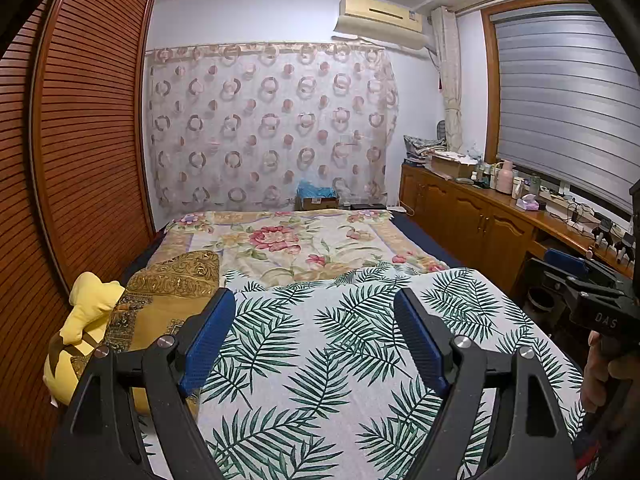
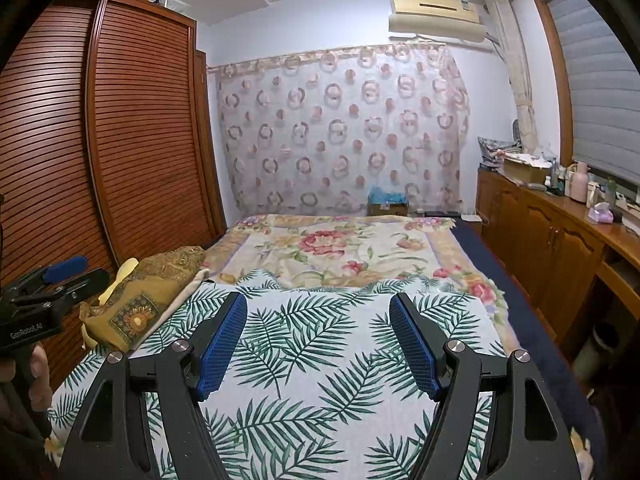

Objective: Fold small clothes

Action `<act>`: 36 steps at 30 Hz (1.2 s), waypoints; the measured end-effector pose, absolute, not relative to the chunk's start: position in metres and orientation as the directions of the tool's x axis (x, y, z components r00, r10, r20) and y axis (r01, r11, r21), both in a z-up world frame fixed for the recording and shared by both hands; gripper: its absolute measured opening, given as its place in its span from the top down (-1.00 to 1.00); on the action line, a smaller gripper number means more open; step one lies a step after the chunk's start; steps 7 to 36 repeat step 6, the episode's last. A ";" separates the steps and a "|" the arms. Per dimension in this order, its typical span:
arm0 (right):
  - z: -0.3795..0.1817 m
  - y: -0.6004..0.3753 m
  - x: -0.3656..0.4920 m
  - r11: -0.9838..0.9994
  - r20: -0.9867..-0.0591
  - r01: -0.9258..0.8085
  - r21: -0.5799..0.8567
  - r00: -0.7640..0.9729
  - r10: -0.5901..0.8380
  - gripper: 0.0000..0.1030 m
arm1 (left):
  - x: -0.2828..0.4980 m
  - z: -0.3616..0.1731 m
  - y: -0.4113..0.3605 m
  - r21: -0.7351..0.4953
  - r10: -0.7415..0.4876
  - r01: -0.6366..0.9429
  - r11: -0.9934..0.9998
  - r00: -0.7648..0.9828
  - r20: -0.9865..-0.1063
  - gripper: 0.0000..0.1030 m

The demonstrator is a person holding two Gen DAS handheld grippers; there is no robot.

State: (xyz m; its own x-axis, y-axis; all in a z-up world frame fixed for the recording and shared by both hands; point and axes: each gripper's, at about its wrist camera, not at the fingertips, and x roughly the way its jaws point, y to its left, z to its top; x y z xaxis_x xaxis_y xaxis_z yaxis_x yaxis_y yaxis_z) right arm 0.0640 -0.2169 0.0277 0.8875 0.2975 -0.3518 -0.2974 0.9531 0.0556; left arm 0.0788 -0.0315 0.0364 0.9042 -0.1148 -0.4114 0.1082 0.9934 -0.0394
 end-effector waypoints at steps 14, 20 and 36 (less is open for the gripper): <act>0.028 -0.217 0.064 0.953 -0.352 -0.297 0.059 0.887 0.298 -0.46 | 0.079 0.037 -0.032 -0.039 -0.115 0.108 0.993 0.904 -0.411 -0.59; 0.028 -0.217 0.064 0.953 -0.352 -0.297 0.059 0.887 0.298 -0.46 | 0.079 0.037 -0.032 -0.039 -0.115 0.108 0.993 0.904 -0.411 -0.59; 0.028 -0.217 0.064 0.953 -0.352 -0.297 0.059 0.887 0.298 -0.46 | 0.079 0.037 -0.032 -0.039 -0.115 0.108 0.993 0.904 -0.411 -0.59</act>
